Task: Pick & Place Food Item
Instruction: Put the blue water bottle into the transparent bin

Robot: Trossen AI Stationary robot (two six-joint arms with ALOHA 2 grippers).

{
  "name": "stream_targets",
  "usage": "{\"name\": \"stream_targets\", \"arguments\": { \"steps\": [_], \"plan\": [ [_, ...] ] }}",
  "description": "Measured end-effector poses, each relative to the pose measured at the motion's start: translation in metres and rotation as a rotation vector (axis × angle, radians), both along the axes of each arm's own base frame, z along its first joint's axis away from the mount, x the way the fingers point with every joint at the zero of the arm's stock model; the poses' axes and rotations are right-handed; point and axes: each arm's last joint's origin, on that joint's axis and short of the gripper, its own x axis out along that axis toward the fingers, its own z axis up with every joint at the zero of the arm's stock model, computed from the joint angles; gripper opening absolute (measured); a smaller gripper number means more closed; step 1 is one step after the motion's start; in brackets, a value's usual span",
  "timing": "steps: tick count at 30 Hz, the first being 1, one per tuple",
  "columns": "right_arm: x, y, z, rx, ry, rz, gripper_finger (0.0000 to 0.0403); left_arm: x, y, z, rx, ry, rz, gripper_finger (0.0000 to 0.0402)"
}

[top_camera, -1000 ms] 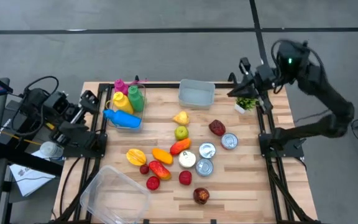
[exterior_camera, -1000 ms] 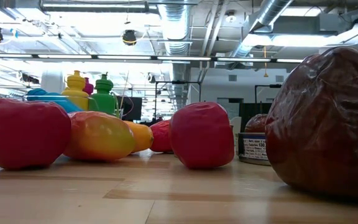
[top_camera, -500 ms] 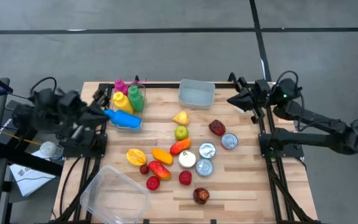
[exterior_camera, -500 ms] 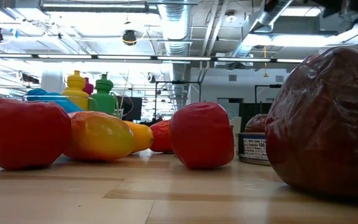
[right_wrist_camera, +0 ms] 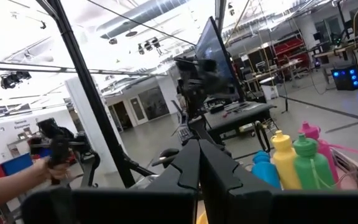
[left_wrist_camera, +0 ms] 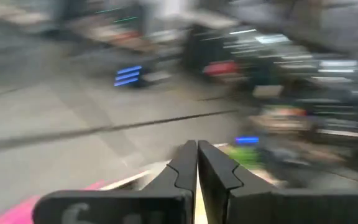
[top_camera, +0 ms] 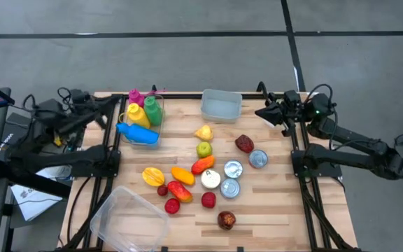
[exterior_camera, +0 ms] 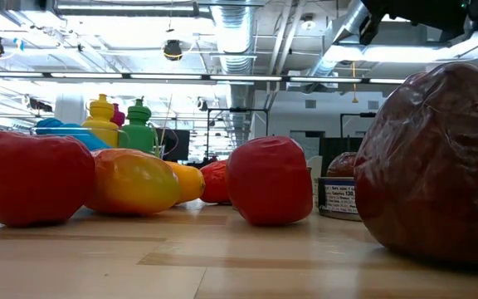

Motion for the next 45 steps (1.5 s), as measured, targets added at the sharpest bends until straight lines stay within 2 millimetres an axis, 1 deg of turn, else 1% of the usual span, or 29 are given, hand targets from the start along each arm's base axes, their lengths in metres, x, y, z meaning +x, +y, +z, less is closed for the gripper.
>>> {"name": "stream_targets", "arguments": {
  "steps": [2,3,5,7,10,12,17,19,22,25,27,32,36,39,42,45],
  "plan": [
    [0.0,0.0,0.0,0.002,0.003,0.0,0.0001,-0.006,0.002,-0.011,-0.086,0.047,0.158,0.0006],
    [0.0,0.0,0.0,0.003,0.004,0.0,0.0001,-0.008,0.003,-0.015,-0.114,0.066,0.206,0.0009],
    [0.0,0.0,-0.001,0.004,0.005,-0.001,0.0001,-0.007,0.004,-0.02,-0.144,0.103,0.241,0.0023],
    [0.0,0.0,-0.001,0.003,0.005,-0.001,0.0001,-0.002,0.005,-0.023,-0.153,0.145,0.246,0.0047],
    [0.0,0.0,0.0,0.004,0.005,-0.004,0.0001,0.008,0.009,-0.027,-0.176,0.214,0.252,0.0099],
    [0.0,0.0,0.0,0.004,0.005,-0.003,0.0001,0.012,0.011,-0.034,-0.221,0.274,0.286,0.0142],
    [0.0,0.0,0.0,0.012,0.006,-0.001,0.0001,0.01,0.01,-0.053,-0.442,0.382,0.429,0.0246],
    [0.0,0.0,0.0,0.012,0.006,-0.001,0.0001,0.011,0.01,-0.059,-0.513,0.435,0.45,0.0274],
    [0.0,0.0,0.0,0.01,0.006,-0.002,0.0001,0.017,0.011,-0.062,-0.578,0.427,0.469,0.0301],
    [0.0,0.0,0.0,0.008,0.006,-0.002,0.0001,0.023,0.013,-0.063,-0.593,0.421,0.489,0.0312],
    [0.0,0.0,0.0,0.008,0.006,-0.002,0.0001,0.023,0.014,-0.065,-0.604,0.401,0.534,0.0313],
    [0.0,0.0,0.0,0.007,0.006,0.0,0.0001,0.012,0.011,-0.078,-0.697,0.305,0.679,0.0307],
    [0.0,0.0,-0.001,0.01,0.008,0.008,0.0001,0.003,0.008,-0.091,-0.788,0.146,0.762,0.0306],
    [0.0,0.0,-0.001,0.01,0.009,0.01,0.0001,0.003,0.007,-0.095,-0.825,0.081,0.777,0.0306],
    [0.0,0.0,-0.001,0.009,0.009,0.01,0.0001,0.006,0.008,-0.097,-0.824,0.078,0.777,0.0305],
    [0.0,0.0,-0.001,0.009,0.009,0.01,0.0001,0.013,0.011,-0.105,-0.826,0.085,0.781,0.0305]
  ]
}}
